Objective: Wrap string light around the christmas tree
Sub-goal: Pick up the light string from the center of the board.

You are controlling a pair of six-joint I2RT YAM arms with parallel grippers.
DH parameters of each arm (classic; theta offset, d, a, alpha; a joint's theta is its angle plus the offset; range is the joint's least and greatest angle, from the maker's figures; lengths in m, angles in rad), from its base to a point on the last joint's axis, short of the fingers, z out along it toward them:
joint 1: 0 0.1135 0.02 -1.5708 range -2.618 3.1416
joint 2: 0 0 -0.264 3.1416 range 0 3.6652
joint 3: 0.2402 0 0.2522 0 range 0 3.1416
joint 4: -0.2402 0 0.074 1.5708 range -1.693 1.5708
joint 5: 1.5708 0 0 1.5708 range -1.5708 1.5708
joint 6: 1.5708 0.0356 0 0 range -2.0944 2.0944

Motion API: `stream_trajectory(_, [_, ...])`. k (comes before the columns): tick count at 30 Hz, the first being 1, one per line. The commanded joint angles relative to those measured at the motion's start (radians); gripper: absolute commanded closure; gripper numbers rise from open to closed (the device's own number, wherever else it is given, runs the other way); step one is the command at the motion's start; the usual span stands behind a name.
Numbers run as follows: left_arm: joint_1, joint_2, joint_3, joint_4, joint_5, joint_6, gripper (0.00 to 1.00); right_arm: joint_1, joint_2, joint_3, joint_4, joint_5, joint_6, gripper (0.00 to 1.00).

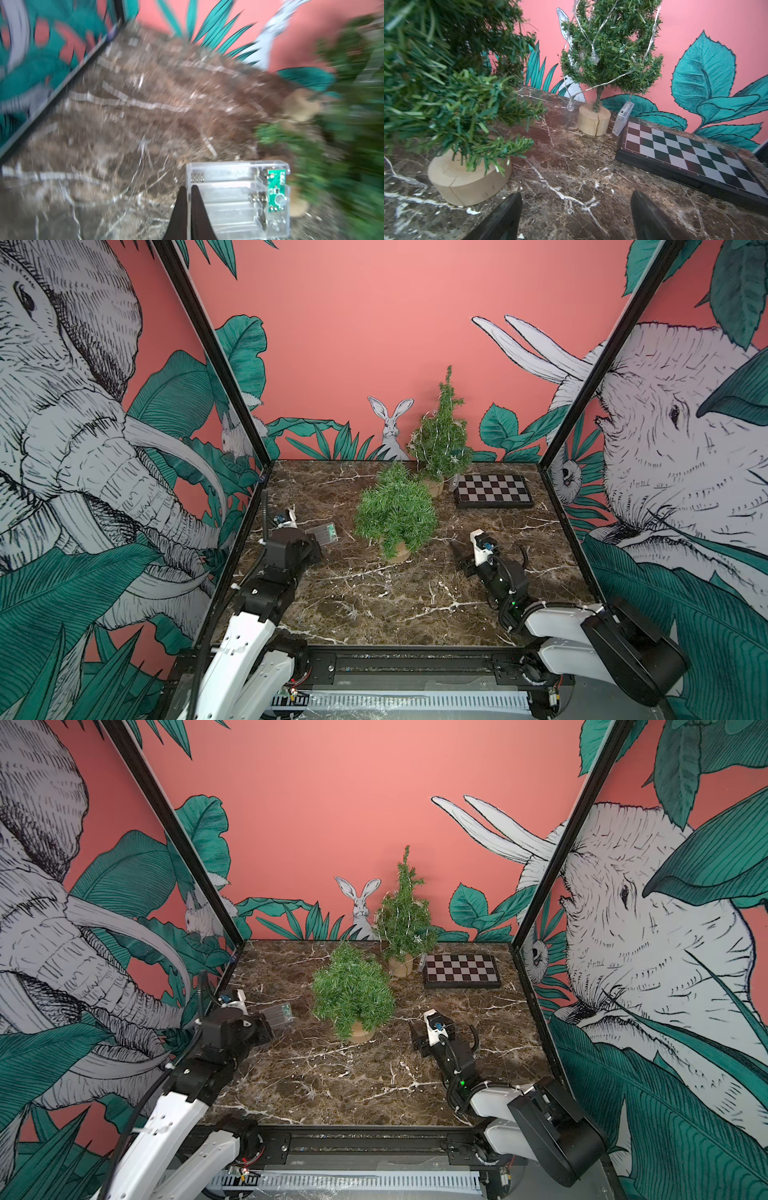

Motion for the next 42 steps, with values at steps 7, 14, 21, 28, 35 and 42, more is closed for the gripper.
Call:
stream_trajectory(7, [0.004,-0.087,0.324,-0.035,0.061,0.376,1.0,0.124,-0.307,0.267,-0.451,-0.115,0.097,0.17])
stream_trajectory(14, [0.006,-0.036,0.535,0.07,0.079,0.419,1.0,0.215,-0.249,0.415,-0.58,-0.251,0.075,0.17])
stream_trajectory(21, [0.005,0.002,0.67,0.159,0.112,0.399,1.0,0.389,-0.073,0.45,-0.483,-0.18,0.054,0.18])
stream_trajectory(28, [0.005,0.045,0.753,0.212,0.133,0.35,1.0,0.617,0.175,0.427,-0.289,0.036,-0.009,0.21])
stream_trajectory(35, [0.005,0.069,0.817,0.194,0.101,0.329,1.0,0.688,0.419,0.481,-0.212,0.201,0.076,0.2])
stream_trajectory(42, [0.005,0.082,0.876,0.165,0.114,0.285,1.0,0.719,0.577,0.499,-0.12,0.213,0.082,0.17])
